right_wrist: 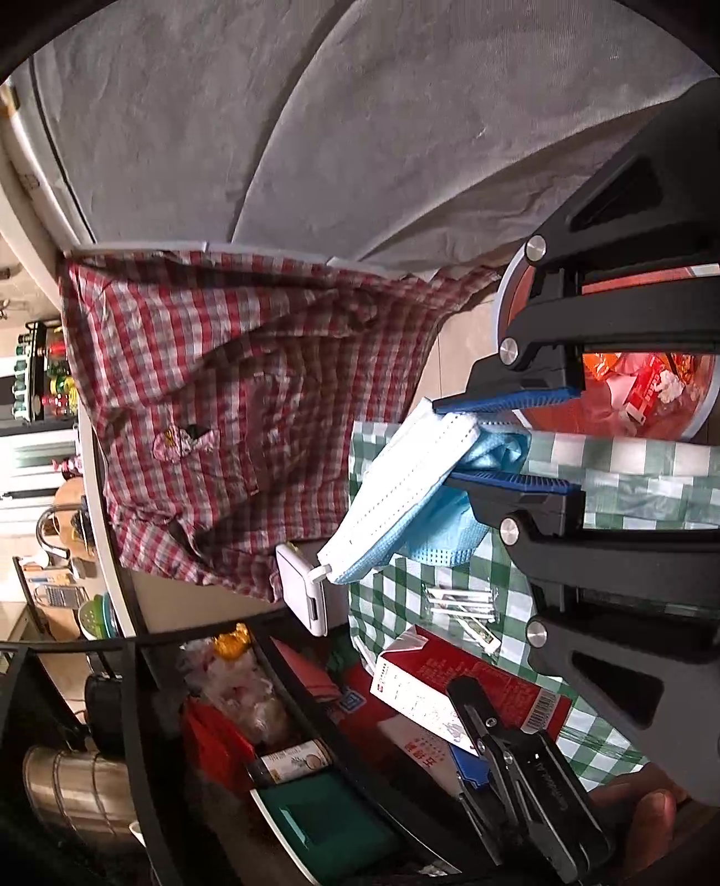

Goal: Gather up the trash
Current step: 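Carry the milk carton and face mask over the pink bin with both tools, then open both tools to drop the milk carton and face mask into the bin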

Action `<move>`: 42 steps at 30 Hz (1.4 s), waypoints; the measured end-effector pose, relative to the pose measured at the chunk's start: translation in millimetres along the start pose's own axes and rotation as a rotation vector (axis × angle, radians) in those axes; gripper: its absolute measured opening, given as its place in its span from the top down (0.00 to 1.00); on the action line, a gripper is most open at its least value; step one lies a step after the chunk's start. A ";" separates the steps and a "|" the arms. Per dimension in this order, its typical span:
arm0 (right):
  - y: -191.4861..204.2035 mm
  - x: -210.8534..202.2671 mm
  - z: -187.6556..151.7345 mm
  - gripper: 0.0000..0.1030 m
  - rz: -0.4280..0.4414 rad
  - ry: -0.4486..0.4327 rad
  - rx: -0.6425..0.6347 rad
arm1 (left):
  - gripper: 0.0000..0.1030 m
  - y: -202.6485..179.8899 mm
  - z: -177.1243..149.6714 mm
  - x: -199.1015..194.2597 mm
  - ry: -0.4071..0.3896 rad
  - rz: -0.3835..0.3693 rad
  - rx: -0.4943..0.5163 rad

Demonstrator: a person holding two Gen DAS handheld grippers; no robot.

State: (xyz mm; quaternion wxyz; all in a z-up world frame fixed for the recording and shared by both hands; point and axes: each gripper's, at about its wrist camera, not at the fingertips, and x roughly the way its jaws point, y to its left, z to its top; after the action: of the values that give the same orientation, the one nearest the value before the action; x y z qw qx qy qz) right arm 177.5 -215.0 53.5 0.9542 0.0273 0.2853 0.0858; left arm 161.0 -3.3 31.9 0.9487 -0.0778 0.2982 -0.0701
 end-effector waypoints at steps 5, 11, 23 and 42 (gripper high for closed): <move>-13.9 -3.9 2.0 0.81 -0.025 -0.006 0.021 | 0.52 -17.0 0.2 5.1 0.004 -0.022 0.016; -35.4 -7.6 5.2 0.81 -0.048 -0.011 0.059 | 0.52 -34.2 -0.1 13.4 0.012 -0.041 0.030; -60.2 -9.1 8.7 0.80 -0.072 -0.009 0.095 | 0.52 -66.2 0.2 27.8 0.027 -0.083 0.051; -93.7 -3.3 5.2 0.80 -0.141 0.042 0.144 | 0.52 -127.1 -23.5 62.7 0.116 -0.177 0.132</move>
State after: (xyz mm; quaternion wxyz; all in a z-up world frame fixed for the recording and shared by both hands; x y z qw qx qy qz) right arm 191.5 -307.8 50.1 0.9472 0.0737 0.3119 -0.0018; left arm 187.3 -141.3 2.1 0.9229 -0.0369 0.3395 -0.1776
